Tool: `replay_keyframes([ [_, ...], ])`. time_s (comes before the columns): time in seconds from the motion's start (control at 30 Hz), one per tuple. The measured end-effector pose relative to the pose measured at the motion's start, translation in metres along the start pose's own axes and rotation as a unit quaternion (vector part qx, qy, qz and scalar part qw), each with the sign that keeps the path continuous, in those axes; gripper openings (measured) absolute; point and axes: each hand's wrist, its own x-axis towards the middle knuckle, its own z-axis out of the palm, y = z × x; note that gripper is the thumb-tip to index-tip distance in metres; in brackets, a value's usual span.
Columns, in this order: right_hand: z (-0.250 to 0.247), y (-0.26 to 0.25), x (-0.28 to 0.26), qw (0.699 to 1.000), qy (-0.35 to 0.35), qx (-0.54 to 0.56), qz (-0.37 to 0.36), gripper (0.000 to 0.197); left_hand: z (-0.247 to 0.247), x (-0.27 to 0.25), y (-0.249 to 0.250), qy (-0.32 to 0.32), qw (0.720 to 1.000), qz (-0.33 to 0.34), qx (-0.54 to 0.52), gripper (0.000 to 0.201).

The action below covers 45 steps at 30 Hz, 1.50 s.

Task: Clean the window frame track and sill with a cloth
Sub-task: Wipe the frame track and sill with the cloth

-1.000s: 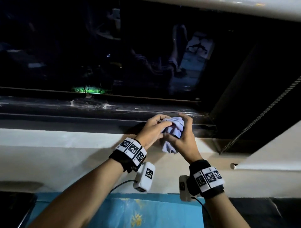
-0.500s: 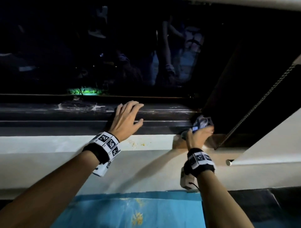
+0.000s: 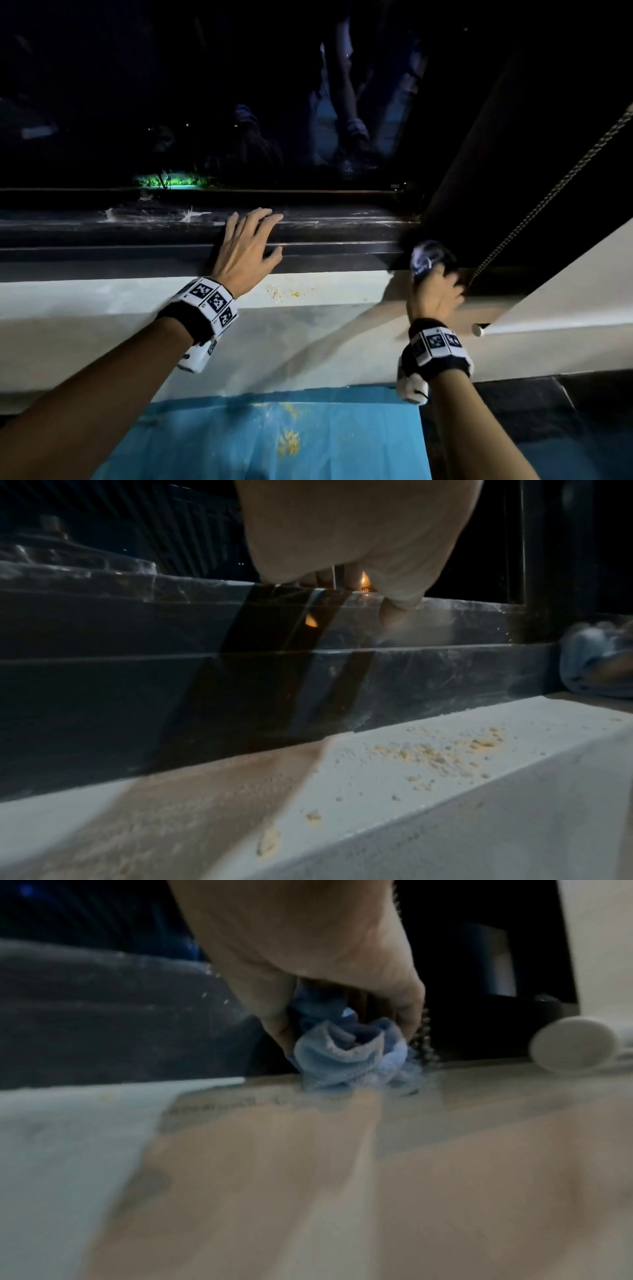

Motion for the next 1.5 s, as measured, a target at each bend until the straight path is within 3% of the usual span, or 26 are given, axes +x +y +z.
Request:
replay_keyframes([
  [0.07, 0.011, -0.007, -0.001, 0.998, -0.042, -0.042, 0.002, 0.037, 0.001, 0.001, 0.0, 0.007, 1.0, 0.0, -0.009, 0.052],
  [0.27, 0.026, -0.031, -0.028, 0.994, -0.052, -0.058, -0.072, 0.029, 0.0, 0.001, -0.005, 0.012, 1.0, 0.004, -0.025, 0.05],
  [0.37, 0.039, -0.038, -0.054, 0.983, -0.058, -0.056, -0.167, 0.035, 0.001, -0.001, -0.004, 0.014, 0.999, 0.004, -0.038, 0.051],
  [0.43, 0.044, -0.044, -0.072, 0.962, -0.091, -0.031, -0.254, 0.028, 0.001, -0.001, -0.003, 0.016, 0.999, 0.003, -0.042, 0.051],
  [0.53, 0.039, -0.049, -0.075, 0.927, -0.13, 0.067, -0.345, 0.034, -0.002, -0.001, -0.004, 0.008, 0.999, 0.003, -0.041, 0.052],
  [0.6, 0.025, -0.043, -0.061, 0.933, -0.136, 0.147, -0.298, 0.028, -0.004, 0.0, -0.006, -0.002, 0.999, 0.011, -0.038, 0.053],
  [0.67, 0.013, -0.031, -0.041, 0.96, -0.06, 0.19, -0.199, 0.028, -0.007, -0.001, -0.008, -0.012, 0.999, 0.016, -0.043, 0.054],
  [0.7, 0.012, -0.027, -0.032, 0.975, -0.022, 0.16, -0.15, 0.032, -0.008, -0.002, -0.009, -0.017, 0.999, 0.017, -0.049, 0.054],
  [0.77, 0.015, -0.025, -0.026, 0.997, -0.016, 0.022, -0.069, 0.041, -0.011, -0.003, -0.011, -0.023, 0.998, 0.019, -0.058, 0.055],
  [0.87, 0.032, -0.043, -0.042, 0.998, -0.016, -0.048, -0.026, 0.041, -0.018, -0.005, -0.014, -0.013, 0.997, 0.02, -0.069, 0.056],
  [1.07, 0.059, -0.075, -0.078, 0.98, -0.068, -0.13, -0.136, 0.036, -0.026, -0.017, -0.04, 0.012, 0.999, 0.013, -0.051, 0.056],
  [1.17, 0.063, -0.095, -0.102, 0.962, -0.052, -0.149, -0.222, 0.03, -0.03, -0.027, -0.056, 0.017, 0.999, 0.009, -0.038, 0.052],
  [1.23, 0.058, -0.106, -0.119, 0.944, -0.062, -0.097, -0.309, 0.033, -0.033, -0.031, -0.063, 0.015, 0.999, 0.01, -0.037, 0.052],
  [1.3, 0.055, -0.11, -0.123, 0.913, -0.105, 0.04, -0.391, 0.036, -0.037, -0.034, -0.069, 0.014, 0.999, 0.017, -0.04, 0.052],
  [1.37, 0.042, -0.109, -0.117, 0.907, -0.182, 0.159, -0.345, 0.036, -0.045, -0.036, -0.077, 0.018, 0.999, 0.029, -0.04, 0.053],
  [1.4, 0.035, -0.107, -0.113, 0.917, -0.156, 0.214, -0.297, 0.034, -0.05, -0.037, -0.082, 0.023, 0.999, 0.028, -0.04, 0.054],
  [1.5, 0.025, -0.092, -0.094, 0.952, 0.023, 0.288, -0.097, 0.031, -0.062, -0.04, -0.096, 0.038, 0.998, 0.023, -0.039, 0.055],
])
